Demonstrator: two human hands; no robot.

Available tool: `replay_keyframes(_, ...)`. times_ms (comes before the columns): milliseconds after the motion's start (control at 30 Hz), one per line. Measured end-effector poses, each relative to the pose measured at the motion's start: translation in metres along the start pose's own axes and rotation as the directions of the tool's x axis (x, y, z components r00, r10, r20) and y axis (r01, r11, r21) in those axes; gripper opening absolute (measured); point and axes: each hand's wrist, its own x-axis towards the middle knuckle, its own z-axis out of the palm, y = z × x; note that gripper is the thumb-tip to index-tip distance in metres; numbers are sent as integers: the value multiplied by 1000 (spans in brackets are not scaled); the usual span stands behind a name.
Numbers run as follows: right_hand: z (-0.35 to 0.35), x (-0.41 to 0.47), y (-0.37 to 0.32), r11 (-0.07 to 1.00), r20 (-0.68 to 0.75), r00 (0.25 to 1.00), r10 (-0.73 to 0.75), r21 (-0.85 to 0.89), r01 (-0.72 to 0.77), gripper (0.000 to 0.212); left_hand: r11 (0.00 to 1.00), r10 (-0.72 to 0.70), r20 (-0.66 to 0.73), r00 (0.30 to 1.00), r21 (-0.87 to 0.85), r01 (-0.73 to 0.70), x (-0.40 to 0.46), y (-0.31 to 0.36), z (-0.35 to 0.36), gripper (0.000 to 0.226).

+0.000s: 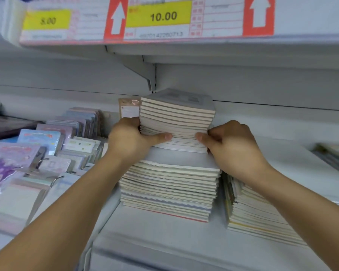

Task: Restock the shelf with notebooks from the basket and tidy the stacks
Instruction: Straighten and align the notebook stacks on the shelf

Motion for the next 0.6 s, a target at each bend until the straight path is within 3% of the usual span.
replay_keyframes(200,0,-6,-2,998,26,1000,4,56,-5,41,997,3,64,998,-76,2,-1,2,-1,61)
replay_keyframes(267,4,-12,-5,978,83,997,10,206,-27,23,990,7,71,997,-138,2,-1,6,2,51)
replay_keyframes(367,14,-13,-7,941,30,998,60,331,-66,29,988,37,13,999,-153,-35,2,6,5,55)
replay_keyframes(500,13,-7,-4,966,-138,985,100,251,-62,46,998,56,4,998,26,-57,2,10,7,80)
replay_keyframes(600,5,-2,-2,1000,-10,1000,25,-15,-25,44,1000,13,40,999,-5,-13,3,13,3,81)
